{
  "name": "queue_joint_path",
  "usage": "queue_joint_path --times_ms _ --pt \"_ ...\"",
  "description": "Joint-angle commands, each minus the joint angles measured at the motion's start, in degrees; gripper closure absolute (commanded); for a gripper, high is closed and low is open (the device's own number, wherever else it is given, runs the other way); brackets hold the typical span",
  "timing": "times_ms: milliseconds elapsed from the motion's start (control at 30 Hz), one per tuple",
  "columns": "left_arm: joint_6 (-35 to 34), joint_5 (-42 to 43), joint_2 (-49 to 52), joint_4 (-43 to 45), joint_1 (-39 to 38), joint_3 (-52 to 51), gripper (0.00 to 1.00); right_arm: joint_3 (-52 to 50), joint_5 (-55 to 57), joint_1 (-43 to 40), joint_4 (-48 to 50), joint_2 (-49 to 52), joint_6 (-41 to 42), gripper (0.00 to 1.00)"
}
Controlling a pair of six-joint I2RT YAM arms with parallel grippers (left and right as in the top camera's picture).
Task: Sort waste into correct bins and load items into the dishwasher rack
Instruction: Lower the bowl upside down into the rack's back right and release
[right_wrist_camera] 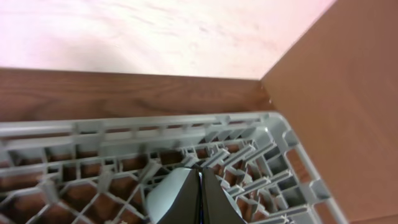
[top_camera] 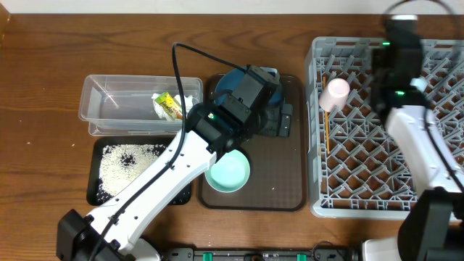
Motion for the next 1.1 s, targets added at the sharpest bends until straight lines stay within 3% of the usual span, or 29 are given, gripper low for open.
queue_joint_path --times_ms 0,167,300,567,800,1067 --pt "0.33 -0.28 -0.42 -0.09 -0.04 0.52 0.06 -0.13 -12.33 -5.97 -1.33 0.83 9.55 0.99" --pt "0.33 -0.28 -0.42 -0.09 -0.04 0.52 0.06 -0.13 -25.94 -14.95 -0.52 3.76 15.85 0.99" --pt "0.33 -0.28 -0.42 -0.09 -0.04 0.52 0.07 -0.13 -29.90 -19.91 -0.17 7.96 19.26 0.99" --pt "0.33 -0.28 -0.42 -0.09 -0.04 0.52 0.07 -0.11 -38.07 -21.44 -1.53 12.63 19.26 0.99" --pt "0.33 -0.28 -0.42 -0.09 -0.04 0.52 0.07 -0.11 -38.32 -21.38 -6.23 9.14 19.28 0.99" --pt "-0.35 -0.24 -0.42 0.24 -0.04 0.52 0.06 -0.11 -38.36 -18.03 -12.66 -2.49 20.85 0.99"
